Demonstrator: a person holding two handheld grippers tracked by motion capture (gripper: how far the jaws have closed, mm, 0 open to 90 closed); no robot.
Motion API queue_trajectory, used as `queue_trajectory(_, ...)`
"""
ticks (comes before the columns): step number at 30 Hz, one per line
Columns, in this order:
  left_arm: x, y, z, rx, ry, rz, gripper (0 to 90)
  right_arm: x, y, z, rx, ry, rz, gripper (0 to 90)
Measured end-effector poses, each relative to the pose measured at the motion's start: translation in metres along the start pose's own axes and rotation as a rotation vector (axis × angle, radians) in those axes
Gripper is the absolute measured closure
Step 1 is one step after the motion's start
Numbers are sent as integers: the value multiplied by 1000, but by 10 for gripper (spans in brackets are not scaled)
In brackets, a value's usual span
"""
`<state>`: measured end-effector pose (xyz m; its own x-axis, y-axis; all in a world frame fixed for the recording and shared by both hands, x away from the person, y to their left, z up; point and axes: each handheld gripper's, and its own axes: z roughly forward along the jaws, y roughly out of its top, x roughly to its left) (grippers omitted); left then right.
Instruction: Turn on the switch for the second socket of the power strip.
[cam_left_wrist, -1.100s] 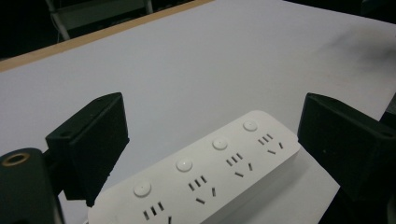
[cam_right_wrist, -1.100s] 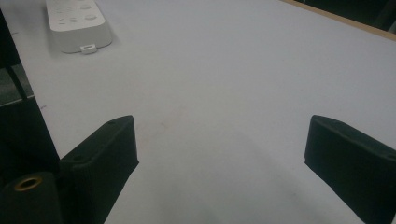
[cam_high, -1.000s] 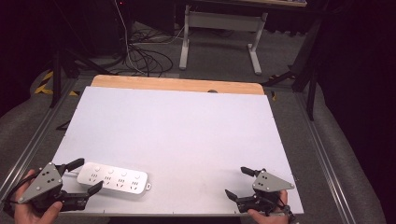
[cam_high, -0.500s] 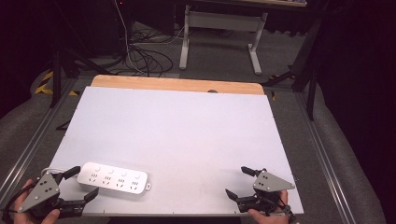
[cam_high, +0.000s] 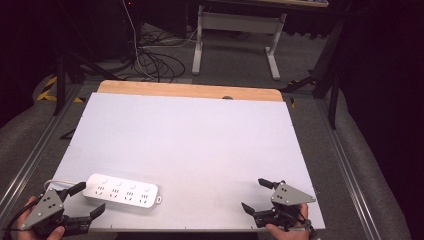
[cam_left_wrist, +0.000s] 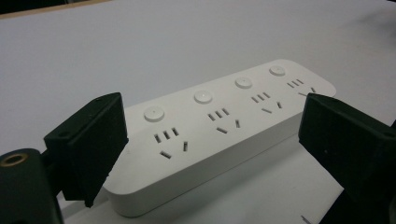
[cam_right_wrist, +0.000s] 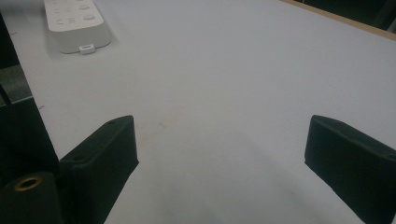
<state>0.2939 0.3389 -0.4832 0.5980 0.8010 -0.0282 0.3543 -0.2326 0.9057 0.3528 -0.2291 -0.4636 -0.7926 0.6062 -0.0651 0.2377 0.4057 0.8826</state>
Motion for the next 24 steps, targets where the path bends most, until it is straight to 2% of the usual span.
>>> queue_trajectory(3, -1, 1, 4, 18, 5, 18, 85, 0, 0, 1, -2, 4, 0, 98)
queue_trajectory(8, -3, 3, 2, 7, 4, 46, 85, 0, 0, 1, -1, 3, -2, 98)
queue_trajectory(19, -5, 5, -3, -3, 17, 35, 86, 0, 0, 2, 1, 2, -7, 98)
queue_trajectory(24, -6, 6, -2, -6, 17, 43, 87, 0, 0, 1, 0, 1, -4, 98)
